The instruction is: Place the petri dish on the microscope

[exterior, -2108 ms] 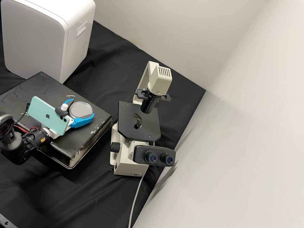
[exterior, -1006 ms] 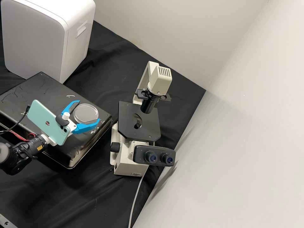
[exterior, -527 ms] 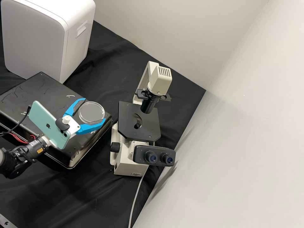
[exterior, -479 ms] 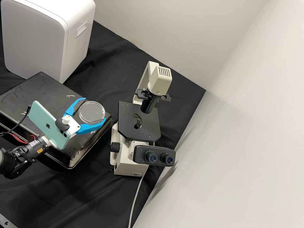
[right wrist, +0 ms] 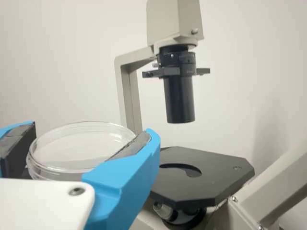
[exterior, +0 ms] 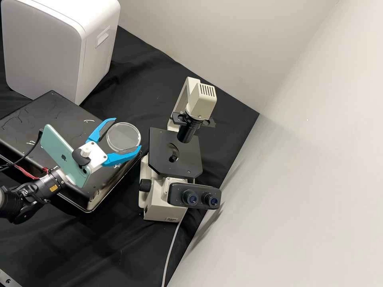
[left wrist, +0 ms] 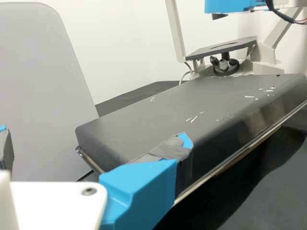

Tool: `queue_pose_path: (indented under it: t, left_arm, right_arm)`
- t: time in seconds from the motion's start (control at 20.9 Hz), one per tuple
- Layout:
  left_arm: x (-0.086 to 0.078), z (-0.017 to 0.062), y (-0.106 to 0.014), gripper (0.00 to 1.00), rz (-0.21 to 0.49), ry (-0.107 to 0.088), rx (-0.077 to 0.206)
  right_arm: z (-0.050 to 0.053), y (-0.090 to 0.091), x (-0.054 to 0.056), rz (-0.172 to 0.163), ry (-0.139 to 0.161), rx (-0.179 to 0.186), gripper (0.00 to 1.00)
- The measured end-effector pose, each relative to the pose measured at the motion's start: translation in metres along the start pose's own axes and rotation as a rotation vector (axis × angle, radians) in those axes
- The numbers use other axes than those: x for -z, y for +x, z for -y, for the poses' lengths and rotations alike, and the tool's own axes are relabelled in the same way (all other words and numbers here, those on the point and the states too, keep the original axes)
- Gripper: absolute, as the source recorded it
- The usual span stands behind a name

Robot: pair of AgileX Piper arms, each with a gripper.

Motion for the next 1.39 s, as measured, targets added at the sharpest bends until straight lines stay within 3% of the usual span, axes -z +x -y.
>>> queue_pose_path:
  t: [0.19, 0.34, 0.77, 0.86, 0.96, 1.01, 1.2, 1.39]
  left_arm:
    - [0.000, 0.0000, 0.000, 1.00, 0.000, 0.000, 0.000]
    - [0.000, 0.0000, 0.000, 1.00, 0.000, 0.000, 0.000]
    - [0.002, -0.0001, 0.001, 1.00, -0.016, -0.001, 0.000]
    - [0.003, -0.0001, 0.001, 1.00, -0.019, -0.006, 0.000]
    - [0.003, -0.0002, 0.001, 1.00, -0.018, -0.012, -0.001]
    - [0.003, -0.0002, 0.001, 1.00, -0.019, -0.022, -0.001]
    - [0.003, -0.0002, 0.001, 1.00, -0.021, -0.022, -0.001]
    - [0.003, -0.0002, 0.001, 1.00, -0.021, -0.022, -0.001]
  right_arm:
    - [-0.001, 0.005, 0.004, -0.022, 0.002, -0.005, 0.00]
    - [0.004, 0.012, 0.006, -0.032, -0.008, 0.010, 0.00]
    - [0.028, 0.043, 0.002, -0.008, -0.066, 0.060, 0.00]
    - [0.031, 0.050, 0.000, 0.009, -0.084, 0.068, 0.00]
    - [0.033, 0.053, -0.004, 0.029, -0.083, 0.070, 0.00]
    - [0.033, 0.054, -0.005, 0.036, -0.085, 0.070, 0.00]
    - [0.028, 0.059, -0.014, 0.074, -0.093, 0.054, 0.00]
    - [0.015, 0.062, -0.023, 0.106, -0.103, 0.010, 0.00]
